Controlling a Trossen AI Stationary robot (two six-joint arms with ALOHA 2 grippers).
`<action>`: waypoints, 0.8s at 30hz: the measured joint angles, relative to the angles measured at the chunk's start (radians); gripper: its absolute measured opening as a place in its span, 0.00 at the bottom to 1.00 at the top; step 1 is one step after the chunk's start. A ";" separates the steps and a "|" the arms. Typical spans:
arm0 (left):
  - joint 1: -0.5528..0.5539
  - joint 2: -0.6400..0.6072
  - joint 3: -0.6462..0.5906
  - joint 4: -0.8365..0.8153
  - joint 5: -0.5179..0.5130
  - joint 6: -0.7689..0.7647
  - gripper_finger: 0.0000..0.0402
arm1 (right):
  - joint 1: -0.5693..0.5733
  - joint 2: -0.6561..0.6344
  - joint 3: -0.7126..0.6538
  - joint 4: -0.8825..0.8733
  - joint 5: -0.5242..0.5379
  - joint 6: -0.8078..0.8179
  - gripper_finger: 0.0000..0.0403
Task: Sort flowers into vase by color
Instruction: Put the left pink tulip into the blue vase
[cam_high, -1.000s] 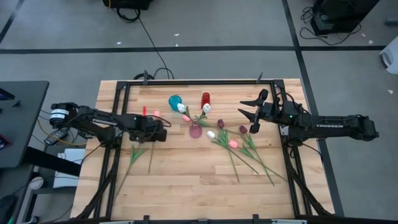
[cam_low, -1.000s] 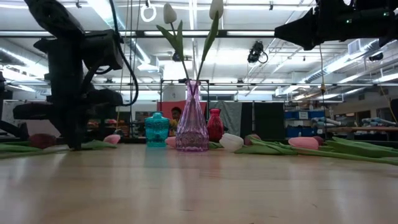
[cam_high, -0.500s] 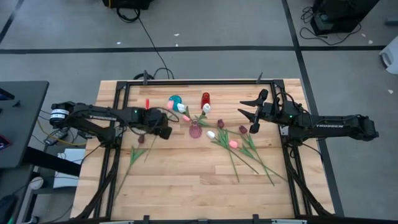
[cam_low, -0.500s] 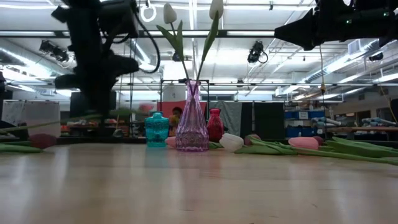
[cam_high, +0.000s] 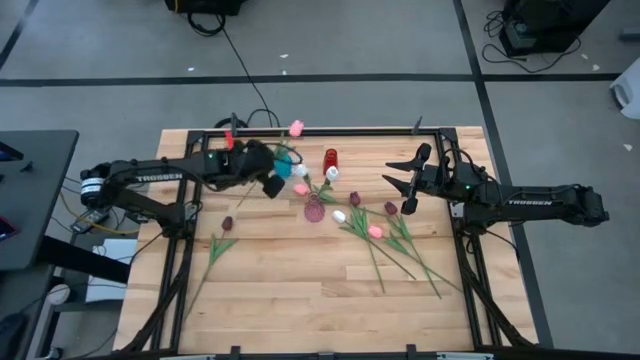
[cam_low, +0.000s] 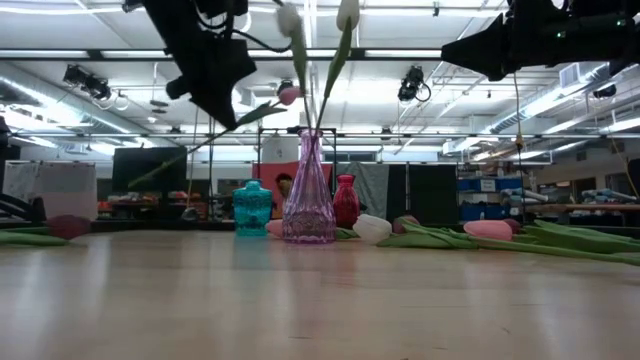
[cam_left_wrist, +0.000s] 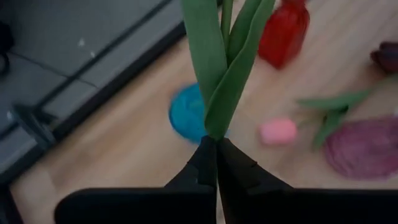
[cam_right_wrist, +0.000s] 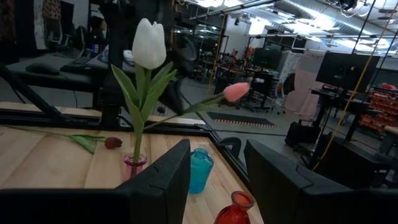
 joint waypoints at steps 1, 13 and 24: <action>0.020 0.000 0.000 0.016 -0.001 0.029 0.01 | 0.000 0.000 0.000 0.000 0.000 0.000 0.41; 0.278 0.024 0.000 0.417 0.249 0.476 0.00 | 0.000 0.000 0.000 0.006 -0.002 0.000 0.41; 0.365 0.137 0.000 0.871 0.643 0.490 0.00 | -0.001 0.000 0.000 0.009 -0.001 -0.004 0.41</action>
